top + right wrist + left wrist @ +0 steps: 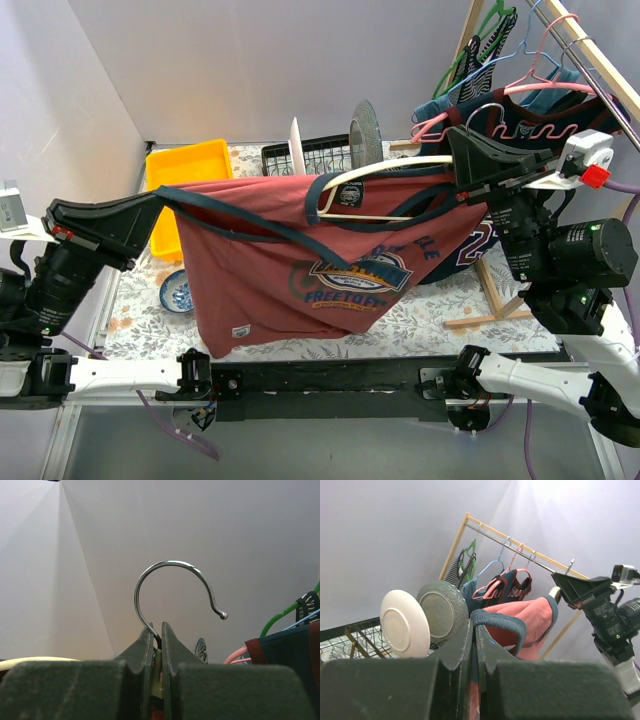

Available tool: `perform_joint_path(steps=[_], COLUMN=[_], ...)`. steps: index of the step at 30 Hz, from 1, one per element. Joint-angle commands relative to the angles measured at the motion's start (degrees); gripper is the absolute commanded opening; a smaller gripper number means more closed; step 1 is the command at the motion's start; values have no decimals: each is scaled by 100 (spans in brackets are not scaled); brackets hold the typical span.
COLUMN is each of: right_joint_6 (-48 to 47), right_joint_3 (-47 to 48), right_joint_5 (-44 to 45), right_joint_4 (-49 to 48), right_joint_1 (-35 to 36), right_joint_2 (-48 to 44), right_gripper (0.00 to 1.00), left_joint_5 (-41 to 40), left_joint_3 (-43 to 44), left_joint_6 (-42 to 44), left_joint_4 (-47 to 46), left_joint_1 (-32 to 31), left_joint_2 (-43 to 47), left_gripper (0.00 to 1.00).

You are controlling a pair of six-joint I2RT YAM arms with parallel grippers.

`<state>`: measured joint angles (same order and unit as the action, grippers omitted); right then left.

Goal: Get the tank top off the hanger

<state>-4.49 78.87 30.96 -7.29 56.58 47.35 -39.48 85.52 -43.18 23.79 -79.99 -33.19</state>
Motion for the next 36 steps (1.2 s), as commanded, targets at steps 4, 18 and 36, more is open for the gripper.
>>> perform_joint_path(steps=[4,18,36], right_joint_6=[-70,167,607], right_joint_3=[235,120,-249], right_joint_5=[-230,-538,121], right_joint_4=[-501,-545,-1617], right_joint_1=[-15,-15,-15], right_joint_2=[-235,-578,-578], right_gripper=[1,1,1], left_joint_5=[-920,-2732,-3101], left_joint_3=[457,1213,1293], left_joint_6=[336,1795,2226], left_joint_4=[310,-76,-217], left_joint_1=[9,9,9], left_joint_2=[-468,-1435,-1708], left_gripper=[0,0,0])
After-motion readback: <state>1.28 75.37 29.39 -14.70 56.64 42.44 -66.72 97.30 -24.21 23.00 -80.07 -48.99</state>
